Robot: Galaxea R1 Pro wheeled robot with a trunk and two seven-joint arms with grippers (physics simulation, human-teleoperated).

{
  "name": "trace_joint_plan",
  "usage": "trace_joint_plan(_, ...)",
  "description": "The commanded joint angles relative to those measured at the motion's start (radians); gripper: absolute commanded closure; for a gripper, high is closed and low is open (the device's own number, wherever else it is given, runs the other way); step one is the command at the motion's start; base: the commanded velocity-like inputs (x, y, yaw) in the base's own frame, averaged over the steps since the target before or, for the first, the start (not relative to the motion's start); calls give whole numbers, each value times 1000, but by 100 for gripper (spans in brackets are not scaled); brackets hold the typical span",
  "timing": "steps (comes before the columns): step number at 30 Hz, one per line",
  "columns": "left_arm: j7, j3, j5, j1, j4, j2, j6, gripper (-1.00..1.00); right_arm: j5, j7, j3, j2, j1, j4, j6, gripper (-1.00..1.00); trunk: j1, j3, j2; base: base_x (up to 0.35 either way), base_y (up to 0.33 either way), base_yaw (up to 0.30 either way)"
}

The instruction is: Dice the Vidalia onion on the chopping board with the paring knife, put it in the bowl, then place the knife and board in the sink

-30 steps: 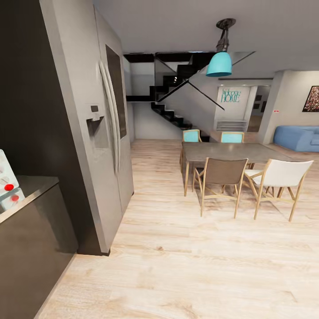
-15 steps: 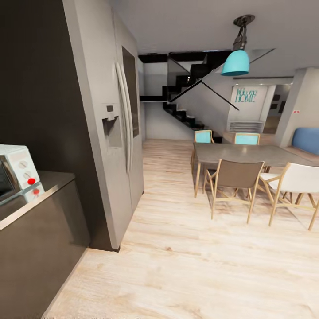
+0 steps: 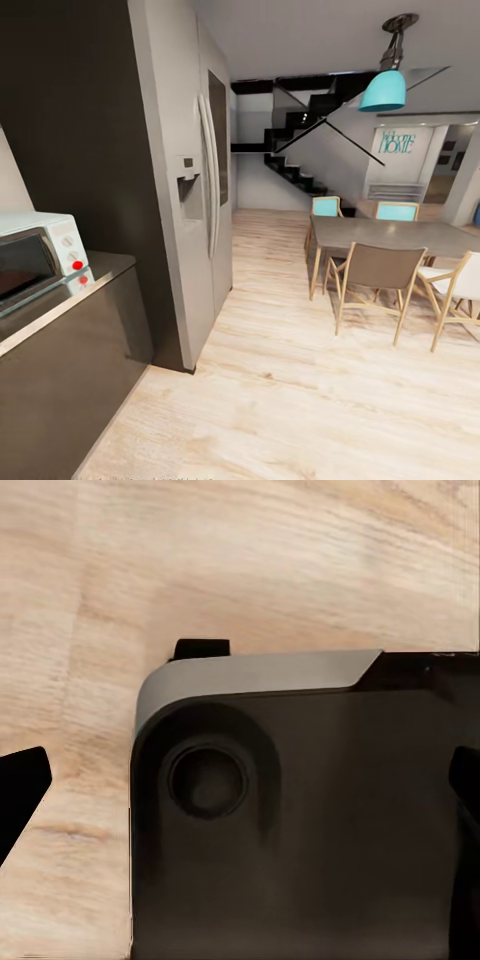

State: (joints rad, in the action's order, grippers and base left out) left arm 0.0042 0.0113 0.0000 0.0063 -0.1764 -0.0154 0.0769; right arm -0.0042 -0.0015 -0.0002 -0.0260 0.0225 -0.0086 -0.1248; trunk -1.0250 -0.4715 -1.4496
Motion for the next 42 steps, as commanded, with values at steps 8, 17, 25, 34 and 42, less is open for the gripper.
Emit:
trace_joint_plan(8, 30, 17, 1, 1, 4, 33, -15, -100, 0, 0, 1, 0, 1, 1, -7, -100, 0, -4, 0, 0, 0, 173)
trace_joint_plan(17, 40, 72, 1, 1, 74, 38, -119, -100, 0, 0, 2, 0, 1, 1, -7, -100, 0, -7, 0, 0, 0, 143)
trace_joint_plan(25, 33, 74, 0, 1, 74, 32, -73, -100, 0, 0, 2, 0, 1, 1, -7, -100, 0, -11, 0, 0, 0, 86)
trace_joint_plan(34, 34, 74, 0, 1, 71, 33, -34, -100, 0, 0, 2, 0, 1, 1, -8, -100, 0, -12, 0, 0, 0, 15)
trace_joint_plan(42, 40, 74, 0, 1, -273, 29, 4, -100, 8, -17, 2, -44, 1, -213, -6, -100, 0, -12, 0, 0, 0, 0)
